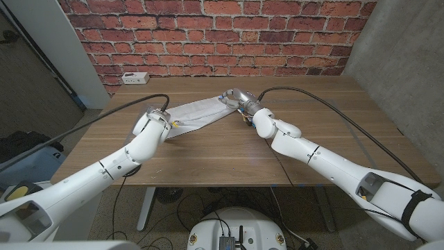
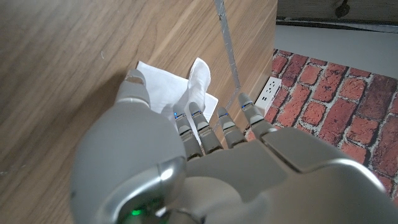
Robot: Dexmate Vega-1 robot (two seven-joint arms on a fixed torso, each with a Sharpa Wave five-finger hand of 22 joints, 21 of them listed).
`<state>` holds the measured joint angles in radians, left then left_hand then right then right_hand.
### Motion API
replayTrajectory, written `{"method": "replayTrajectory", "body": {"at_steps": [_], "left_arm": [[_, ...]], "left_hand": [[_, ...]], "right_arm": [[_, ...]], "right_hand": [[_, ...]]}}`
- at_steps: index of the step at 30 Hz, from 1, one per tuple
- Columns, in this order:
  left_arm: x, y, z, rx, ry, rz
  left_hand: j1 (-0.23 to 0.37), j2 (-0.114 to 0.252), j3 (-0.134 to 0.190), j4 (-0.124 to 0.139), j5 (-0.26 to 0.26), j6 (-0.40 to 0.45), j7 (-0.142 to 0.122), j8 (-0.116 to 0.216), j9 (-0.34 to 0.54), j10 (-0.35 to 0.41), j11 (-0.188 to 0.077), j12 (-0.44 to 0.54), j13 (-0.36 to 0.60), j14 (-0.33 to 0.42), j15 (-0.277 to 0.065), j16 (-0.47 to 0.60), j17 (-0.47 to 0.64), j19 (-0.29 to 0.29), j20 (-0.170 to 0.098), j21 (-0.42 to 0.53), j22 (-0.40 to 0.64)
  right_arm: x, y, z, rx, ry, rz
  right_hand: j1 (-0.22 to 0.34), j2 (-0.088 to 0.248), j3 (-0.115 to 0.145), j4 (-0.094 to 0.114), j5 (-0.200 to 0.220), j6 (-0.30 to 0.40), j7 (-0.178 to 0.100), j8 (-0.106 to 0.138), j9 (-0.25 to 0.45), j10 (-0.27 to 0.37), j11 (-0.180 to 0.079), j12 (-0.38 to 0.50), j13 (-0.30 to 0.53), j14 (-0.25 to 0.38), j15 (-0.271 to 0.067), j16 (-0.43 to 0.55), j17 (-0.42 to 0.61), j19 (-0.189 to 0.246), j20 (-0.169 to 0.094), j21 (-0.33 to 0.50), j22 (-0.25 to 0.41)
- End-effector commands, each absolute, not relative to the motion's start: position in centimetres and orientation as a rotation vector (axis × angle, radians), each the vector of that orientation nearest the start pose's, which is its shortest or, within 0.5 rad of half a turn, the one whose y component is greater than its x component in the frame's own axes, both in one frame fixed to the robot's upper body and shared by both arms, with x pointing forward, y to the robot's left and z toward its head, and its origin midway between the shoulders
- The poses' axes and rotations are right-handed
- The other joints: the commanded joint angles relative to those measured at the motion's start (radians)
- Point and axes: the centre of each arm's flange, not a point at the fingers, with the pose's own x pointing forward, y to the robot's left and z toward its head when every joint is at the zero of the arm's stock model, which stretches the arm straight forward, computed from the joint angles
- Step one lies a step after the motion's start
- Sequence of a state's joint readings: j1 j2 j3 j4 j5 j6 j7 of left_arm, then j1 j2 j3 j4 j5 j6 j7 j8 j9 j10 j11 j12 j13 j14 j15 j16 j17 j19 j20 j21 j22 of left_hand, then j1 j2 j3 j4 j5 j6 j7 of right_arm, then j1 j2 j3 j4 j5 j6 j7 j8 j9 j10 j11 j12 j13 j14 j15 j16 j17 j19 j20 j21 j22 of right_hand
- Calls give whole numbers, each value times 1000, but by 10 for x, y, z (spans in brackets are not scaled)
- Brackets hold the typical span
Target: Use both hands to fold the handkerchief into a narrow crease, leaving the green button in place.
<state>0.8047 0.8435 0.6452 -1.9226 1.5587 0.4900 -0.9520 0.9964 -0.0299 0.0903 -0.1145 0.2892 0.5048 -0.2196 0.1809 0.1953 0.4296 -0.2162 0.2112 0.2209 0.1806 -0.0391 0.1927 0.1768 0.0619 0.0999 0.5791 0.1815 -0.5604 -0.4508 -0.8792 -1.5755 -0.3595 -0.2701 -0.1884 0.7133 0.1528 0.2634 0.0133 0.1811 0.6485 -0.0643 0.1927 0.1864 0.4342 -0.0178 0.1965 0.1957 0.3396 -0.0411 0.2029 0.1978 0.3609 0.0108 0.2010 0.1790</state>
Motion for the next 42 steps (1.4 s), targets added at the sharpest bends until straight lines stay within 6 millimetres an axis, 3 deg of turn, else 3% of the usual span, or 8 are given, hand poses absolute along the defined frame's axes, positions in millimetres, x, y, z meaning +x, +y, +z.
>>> {"method": "replayTrajectory", "body": {"at_steps": [1, 13, 17, 28, 33, 36, 39, 42], "left_arm": [[582, 275, -5, 2189, 234, 261], [597, 276, -17, 2175, 211, 230], [602, 278, -24, 2171, 187, 226], [610, 282, -38, 2138, 88, 250], [611, 285, -48, 2140, 48, 275], [608, 288, -53, 2128, -28, 324], [605, 289, -54, 2112, -66, 346], [601, 289, -54, 2103, -101, 364]], "left_hand": [[8, 2, -9, -2, 8, -4, -3, 6, 1, 12, -2, 6, 5, 5, -101, 4, 2, 8, -1, -4, 3], [3, 12, -12, 5, 10, -7, -3, 10, 1, 20, -2, 8, 4, 22, -115, 9, 2, 19, -5, -7, 3], [9, 22, -14, 4, 12, 18, -2, 24, 3, 62, -3, 22, 5, 46, -134, 12, 0, 36, -16, -11, 3], [161, 157, 66, -41, -29, 280, -1, 85, 5, 325, -7, 57, -10, 201, -175, 22, 6, 138, -79, -11, 8], [227, 160, 73, -46, -71, 366, 0, 94, 5, 412, -7, 64, -5, 275, -183, 38, 17, 173, -99, -4, 10], [272, 165, 76, -44, -94, 474, 6, 125, 11, 502, -8, 89, 11, 336, -189, 44, 19, 194, -113, 4, 13], [296, 167, 70, -37, -102, 621, 16, 174, 12, 652, 0, 138, 32, 413, -198, 48, 21, 211, -130, 16, 15], [302, 165, 70, -38, -103, 651, 18, 183, 11, 679, 1, 145, 36, 435, -199, 53, 22, 218, -137, 20, 16]], "right_arm": [[626, -58, 23, -1095, -722, 111], [628, -57, 27, -1103, -726, 110], [628, -58, 27, -1103, -723, 107], [629, -60, 28, -1109, -716, 105], [629, -60, 28, -1107, -713, 106], [629, -60, 28, -1108, -715, 108], [628, -58, 28, -1109, -719, 111], [626, -57, 27, -1108, -723, 115]], "right_hand": [[-8, 0, 5, 4, 4, 11, 0, 1, -1, 7, 4, 5, 2, 11, -46, 5, 2, 3, -1, 8, 2], [-15, -3, 6, 4, 4, 20, 1, 3, -1, 10, 3, 6, 2, 12, -45, 4, 1, 4, -1, 8, 2], [-18, -4, 6, 3, 5, 20, 3, 3, -1, 12, 3, 6, 2, 12, -46, 4, 1, 4, -1, 8, 2], [-23, -6, 7, 3, 5, 20, 3, 2, -1, 15, 4, 7, 2, 12, -45, 3, 0, 5, -1, 8, 2], [-27, -8, 7, 2, 5, 21, 5, 2, -1, 13, 3, 6, 2, 12, -45, 2, 0, 5, 0, 8, 2], [-29, -9, 7, 2, 5, 22, 4, 2, -1, 13, 6, 6, 2, 12, -45, 2, 0, 5, -1, 8, 2], [-31, -10, 8, 2, 6, 23, 5, 2, -1, 16, 3, 7, 2, 13, -45, 2, 0, 5, -1, 8, 2], [-32, -10, 8, 1, 6, 25, 6, 2, -1, 18, 3, 7, 1, 13, -46, 2, 0, 5, -1, 8, 2]]}}
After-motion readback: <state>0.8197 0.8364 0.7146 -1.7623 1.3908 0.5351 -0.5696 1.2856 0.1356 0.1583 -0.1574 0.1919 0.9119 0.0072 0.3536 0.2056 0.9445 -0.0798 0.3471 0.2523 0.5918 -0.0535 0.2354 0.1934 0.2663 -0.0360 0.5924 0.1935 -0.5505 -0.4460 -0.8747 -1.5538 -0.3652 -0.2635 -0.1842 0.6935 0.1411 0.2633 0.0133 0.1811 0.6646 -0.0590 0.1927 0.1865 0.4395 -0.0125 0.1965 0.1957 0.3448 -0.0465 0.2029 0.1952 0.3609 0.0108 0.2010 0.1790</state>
